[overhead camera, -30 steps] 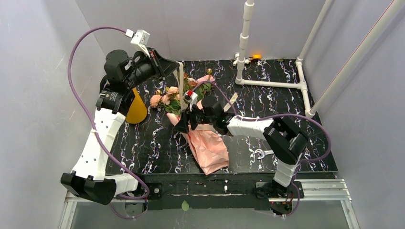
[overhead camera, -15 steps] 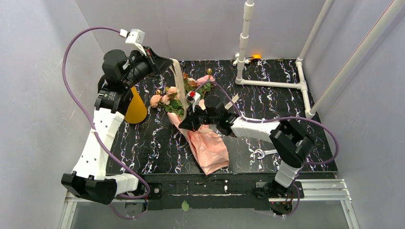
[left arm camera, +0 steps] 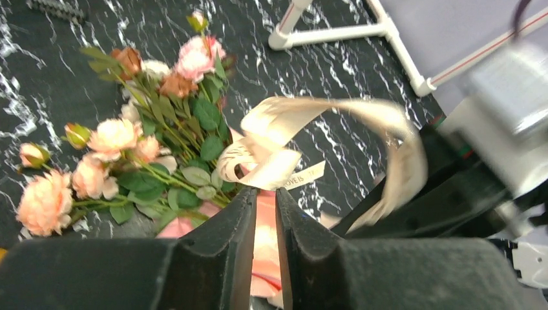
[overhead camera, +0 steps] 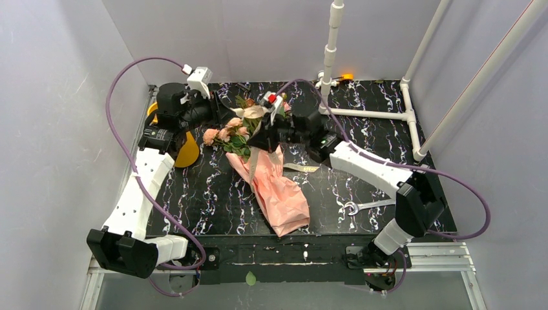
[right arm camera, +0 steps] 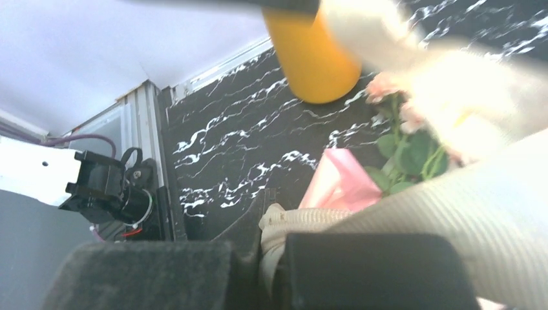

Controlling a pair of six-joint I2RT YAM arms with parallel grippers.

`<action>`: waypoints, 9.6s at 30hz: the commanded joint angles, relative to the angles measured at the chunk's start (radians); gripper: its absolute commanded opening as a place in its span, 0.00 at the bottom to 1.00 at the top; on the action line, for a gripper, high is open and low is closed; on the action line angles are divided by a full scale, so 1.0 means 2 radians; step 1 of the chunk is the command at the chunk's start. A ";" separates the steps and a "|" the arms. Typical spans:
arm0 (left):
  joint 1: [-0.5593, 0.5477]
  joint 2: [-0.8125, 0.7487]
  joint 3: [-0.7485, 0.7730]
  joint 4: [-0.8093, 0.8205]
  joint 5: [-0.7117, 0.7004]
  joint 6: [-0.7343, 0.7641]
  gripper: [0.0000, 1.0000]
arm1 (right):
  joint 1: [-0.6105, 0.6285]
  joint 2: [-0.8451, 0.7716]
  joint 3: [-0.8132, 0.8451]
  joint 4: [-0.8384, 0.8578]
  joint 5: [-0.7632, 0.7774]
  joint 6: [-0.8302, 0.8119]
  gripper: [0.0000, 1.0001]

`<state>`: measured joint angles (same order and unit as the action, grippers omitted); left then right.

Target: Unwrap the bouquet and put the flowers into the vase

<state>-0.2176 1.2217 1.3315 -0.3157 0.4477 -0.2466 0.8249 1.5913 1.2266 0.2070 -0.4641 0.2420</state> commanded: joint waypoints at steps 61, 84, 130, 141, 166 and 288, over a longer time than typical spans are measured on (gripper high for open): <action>0.002 -0.102 -0.161 -0.154 0.153 0.184 0.98 | -0.534 0.016 0.311 -0.467 -0.085 -0.286 0.01; 0.002 -0.104 -0.175 -0.144 0.153 0.185 0.98 | -0.439 0.174 0.259 -0.583 0.170 -0.518 0.04; 0.003 -0.132 -0.186 -0.255 0.108 0.412 0.98 | -0.127 0.003 0.148 -0.452 -0.033 -0.227 0.97; 0.002 -0.161 -0.220 -0.231 0.089 0.384 0.96 | 0.029 0.124 0.216 -0.432 0.029 -0.165 0.86; 0.002 -0.134 -0.202 -0.204 0.097 0.382 0.95 | 0.037 0.054 0.229 -0.454 0.127 -0.198 0.01; -0.258 0.346 0.159 -0.289 -0.310 0.456 0.93 | -0.230 0.073 -0.075 -0.379 0.041 -0.215 0.58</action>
<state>-0.7368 2.0071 1.6543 -0.7807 -0.0963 0.6243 0.3763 1.7256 1.0855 -0.5903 -0.3988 -0.1947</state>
